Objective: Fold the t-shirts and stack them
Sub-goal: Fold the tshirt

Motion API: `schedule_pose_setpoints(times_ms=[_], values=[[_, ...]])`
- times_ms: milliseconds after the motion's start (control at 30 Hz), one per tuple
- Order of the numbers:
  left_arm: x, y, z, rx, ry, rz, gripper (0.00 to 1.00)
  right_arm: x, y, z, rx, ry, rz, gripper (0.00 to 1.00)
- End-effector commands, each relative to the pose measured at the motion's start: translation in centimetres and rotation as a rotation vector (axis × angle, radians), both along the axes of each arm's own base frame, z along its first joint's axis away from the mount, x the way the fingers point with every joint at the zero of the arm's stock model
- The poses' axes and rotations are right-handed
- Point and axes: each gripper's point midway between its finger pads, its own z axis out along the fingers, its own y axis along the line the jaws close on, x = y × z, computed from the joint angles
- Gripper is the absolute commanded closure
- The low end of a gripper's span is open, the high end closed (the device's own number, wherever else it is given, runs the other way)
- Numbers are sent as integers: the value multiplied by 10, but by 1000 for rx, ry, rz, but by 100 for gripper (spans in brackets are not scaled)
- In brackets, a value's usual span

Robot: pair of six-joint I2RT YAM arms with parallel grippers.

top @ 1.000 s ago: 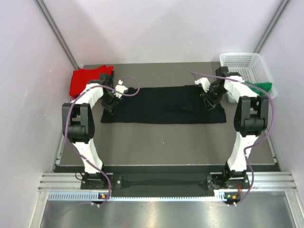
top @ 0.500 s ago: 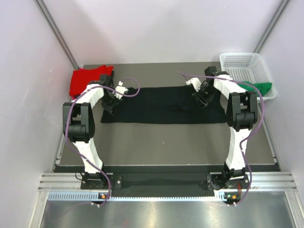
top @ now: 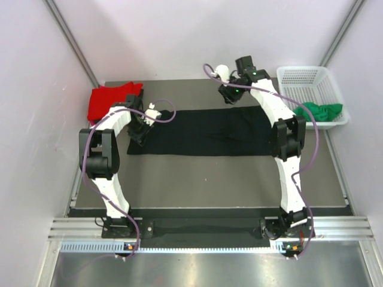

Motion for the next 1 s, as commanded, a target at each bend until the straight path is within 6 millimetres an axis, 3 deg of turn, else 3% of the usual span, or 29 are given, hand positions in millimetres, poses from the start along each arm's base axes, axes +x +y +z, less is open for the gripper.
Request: schedule_pose_setpoints(times_ms=[0, 33, 100, 133, 200, 233, 333, 400, 533, 967], values=[[0, -2, 12, -11, -36, 3, 75, -24, 23, 63, 73, -72, 45, 50], [2, -2, 14, -11, -47, 2, 75, -47, 10, 49, 32, -24, 66, 48], [3, -3, 15, -12, -57, -2, 72, -68, -19, 29, -36, 19, 71, 44], [4, -3, 16, -14, -60, -2, 71, -95, -37, 13, -79, 61, 106, 43], [6, -3, 16, -14, -64, -2, 71, -119, -66, 1, -104, 105, 111, 44], [8, -2, 17, -14, -69, -1, 71, -143, -80, -8, -136, 139, 134, 44], [10, -3, 18, -11, -74, -4, 71, -170, -113, -27, -217, 161, 141, 46], [11, -1, 18, -1, -78, -5, 71, -168, -125, -29, -244, 127, 123, 45], [10, 0, 16, 5, -71, -7, 71, -162, -126, -34, -228, 143, 95, 42], [8, -1, 9, 3, -46, 8, 70, -133, -98, -56, -131, 203, 93, 39]])
